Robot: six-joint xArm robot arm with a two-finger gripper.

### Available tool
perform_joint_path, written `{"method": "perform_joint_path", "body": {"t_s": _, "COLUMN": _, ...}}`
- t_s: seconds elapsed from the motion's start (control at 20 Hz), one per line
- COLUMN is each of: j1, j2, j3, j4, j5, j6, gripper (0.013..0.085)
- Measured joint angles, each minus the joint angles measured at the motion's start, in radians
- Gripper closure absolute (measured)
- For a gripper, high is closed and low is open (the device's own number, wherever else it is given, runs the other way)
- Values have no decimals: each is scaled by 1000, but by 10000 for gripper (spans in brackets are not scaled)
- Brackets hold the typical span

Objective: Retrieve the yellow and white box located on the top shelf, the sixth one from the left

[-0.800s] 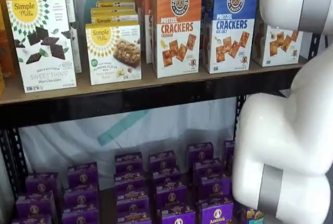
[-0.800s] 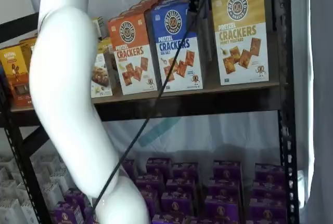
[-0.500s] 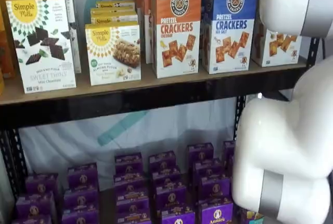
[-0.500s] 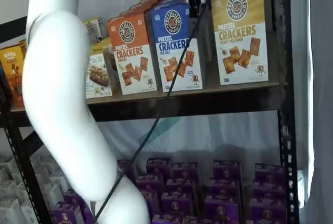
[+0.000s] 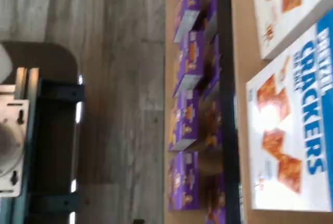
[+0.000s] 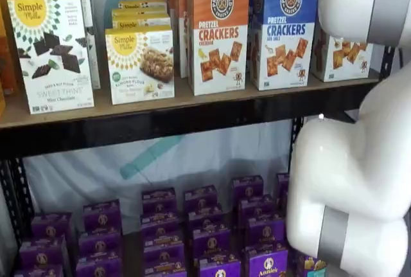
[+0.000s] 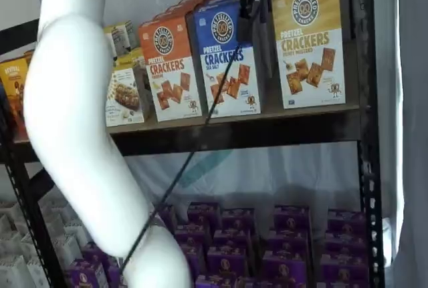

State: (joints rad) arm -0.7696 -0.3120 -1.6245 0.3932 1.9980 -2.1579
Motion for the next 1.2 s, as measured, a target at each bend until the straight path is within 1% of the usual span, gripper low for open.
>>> {"method": "perform_joint_path", "body": {"t_s": 0.15, "j1": -33, "j2": 7, "j3": -15, "j4": 68, "j5": -9, "j6": 6, "gripper": 130}}
{"method": "perform_joint_path", "body": {"t_s": 0.35, "j1": -77, "j2": -2, "j3": -3, "j4": 164, "j5": -55, "j6": 13, "gripper": 130}}
{"method": "perform_joint_path", "body": {"t_s": 0.5, "j1": -101, "j2": -28, "j3": 38, "j4": 230, "j5": -127, "j6": 10, "gripper": 130}}
{"method": "perform_joint_path", "body": {"t_s": 0.6, "j1": -106, "j2": -57, "j3": 85, "j4": 262, "j5": -209, "j6": -2, "gripper": 130}}
{"method": "perform_joint_path", "body": {"t_s": 0.7, "j1": -97, "j2": -71, "j3": 114, "j4": 262, "j5": -277, "j6": -20, "gripper": 130}}
{"method": "perform_joint_path", "body": {"t_s": 0.85, "j1": -71, "j2": -71, "j3": 126, "j4": 224, "j5": -347, "j6": -43, "gripper": 130}}
{"method": "perform_joint_path", "body": {"t_s": 1.0, "j1": -54, "j2": -67, "j3": 133, "j4": 201, "j5": -391, "j6": -55, "gripper": 130}}
{"method": "perform_joint_path", "body": {"t_s": 1.1, "j1": -46, "j2": -55, "j3": 123, "j4": 189, "j5": -402, "j6": -57, "gripper": 130}}
{"method": "perform_joint_path", "body": {"t_s": 1.2, "j1": -34, "j2": -37, "j3": 105, "j4": 166, "j5": -407, "j6": -58, "gripper": 130}}
